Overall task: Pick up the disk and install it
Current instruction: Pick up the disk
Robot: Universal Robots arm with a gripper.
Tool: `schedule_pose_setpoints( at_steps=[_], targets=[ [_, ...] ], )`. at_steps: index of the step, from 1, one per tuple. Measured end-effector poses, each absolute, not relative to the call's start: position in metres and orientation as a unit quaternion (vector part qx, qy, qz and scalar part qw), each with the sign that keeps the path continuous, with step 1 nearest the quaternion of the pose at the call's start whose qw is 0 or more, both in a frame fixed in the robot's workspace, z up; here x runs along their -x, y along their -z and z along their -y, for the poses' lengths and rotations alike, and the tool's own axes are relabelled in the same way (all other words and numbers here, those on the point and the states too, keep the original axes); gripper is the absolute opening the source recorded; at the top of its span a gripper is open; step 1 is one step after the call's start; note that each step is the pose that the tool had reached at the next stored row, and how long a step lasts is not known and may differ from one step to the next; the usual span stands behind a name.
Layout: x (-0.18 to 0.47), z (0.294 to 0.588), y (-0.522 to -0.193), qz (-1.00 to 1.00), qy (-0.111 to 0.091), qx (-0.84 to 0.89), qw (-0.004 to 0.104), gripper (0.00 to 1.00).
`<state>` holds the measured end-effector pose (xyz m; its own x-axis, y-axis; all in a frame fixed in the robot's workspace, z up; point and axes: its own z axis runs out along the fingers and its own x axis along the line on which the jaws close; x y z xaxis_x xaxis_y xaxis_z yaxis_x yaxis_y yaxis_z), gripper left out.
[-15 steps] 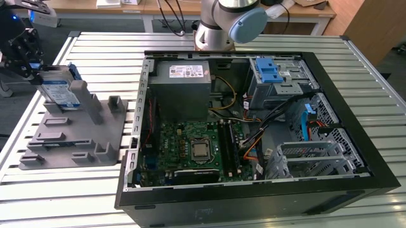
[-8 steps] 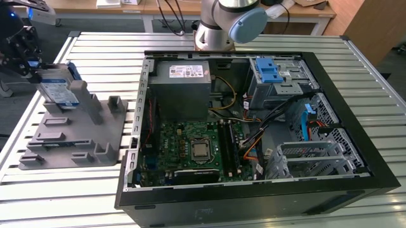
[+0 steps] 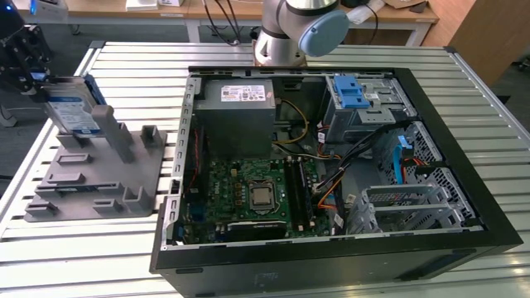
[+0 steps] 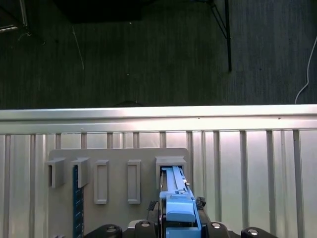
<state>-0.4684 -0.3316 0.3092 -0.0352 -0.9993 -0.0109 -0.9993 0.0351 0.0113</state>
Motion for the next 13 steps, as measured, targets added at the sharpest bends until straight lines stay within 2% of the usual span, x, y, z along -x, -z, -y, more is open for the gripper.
schedule_pose_setpoints(
  at_steps=[13],
  targets=[
    [0.468, 0.332, -0.335, -0.719, -0.008, 0.695, 0.0, 0.37]
  ],
)
